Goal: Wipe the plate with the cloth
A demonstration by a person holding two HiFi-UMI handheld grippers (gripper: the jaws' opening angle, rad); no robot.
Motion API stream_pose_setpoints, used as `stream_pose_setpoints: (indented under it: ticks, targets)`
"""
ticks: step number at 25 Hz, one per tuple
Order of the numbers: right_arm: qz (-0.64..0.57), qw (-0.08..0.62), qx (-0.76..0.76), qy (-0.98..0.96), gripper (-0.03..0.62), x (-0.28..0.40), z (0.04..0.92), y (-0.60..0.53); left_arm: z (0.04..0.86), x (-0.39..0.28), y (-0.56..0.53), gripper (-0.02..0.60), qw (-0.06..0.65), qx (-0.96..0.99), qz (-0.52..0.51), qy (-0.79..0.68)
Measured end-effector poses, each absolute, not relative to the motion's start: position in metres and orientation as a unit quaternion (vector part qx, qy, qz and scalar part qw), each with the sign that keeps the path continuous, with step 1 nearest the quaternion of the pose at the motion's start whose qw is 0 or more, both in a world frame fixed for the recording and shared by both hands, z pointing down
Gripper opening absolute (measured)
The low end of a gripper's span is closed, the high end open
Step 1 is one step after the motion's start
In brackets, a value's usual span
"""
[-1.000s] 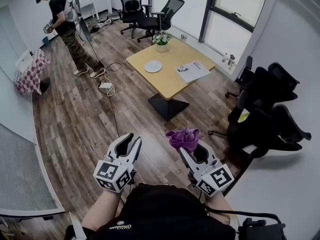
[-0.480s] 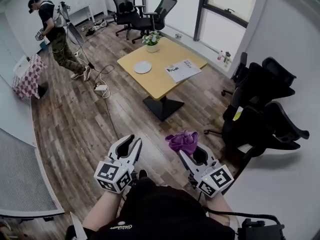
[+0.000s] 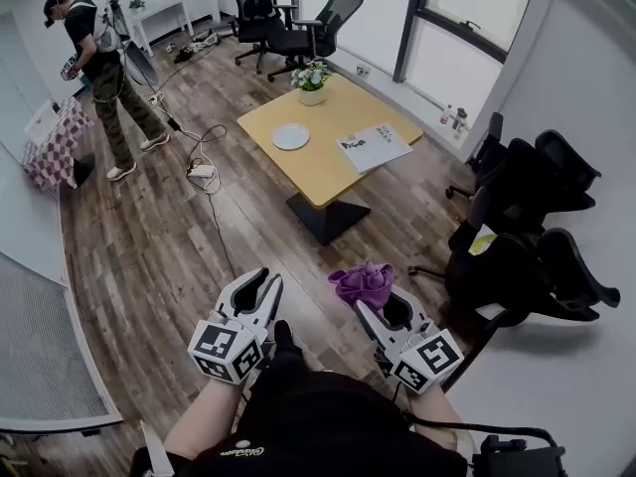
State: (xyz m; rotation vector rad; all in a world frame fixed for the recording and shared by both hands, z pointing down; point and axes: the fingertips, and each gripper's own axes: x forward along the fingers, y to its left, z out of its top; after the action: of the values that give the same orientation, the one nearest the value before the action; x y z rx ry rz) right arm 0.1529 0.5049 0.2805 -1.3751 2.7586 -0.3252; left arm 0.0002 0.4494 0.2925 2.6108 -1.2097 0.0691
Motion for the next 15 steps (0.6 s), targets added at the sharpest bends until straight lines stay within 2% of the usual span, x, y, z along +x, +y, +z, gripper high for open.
stream_pose_setpoints:
  ticks: [15]
  targets:
    - [-0.091,-0.003,-0.453,0.887,0.156,0.052,0.265,0.319,0.288,-0.096,0.268,0.098,0.146,0.908,0.028,-0.392]
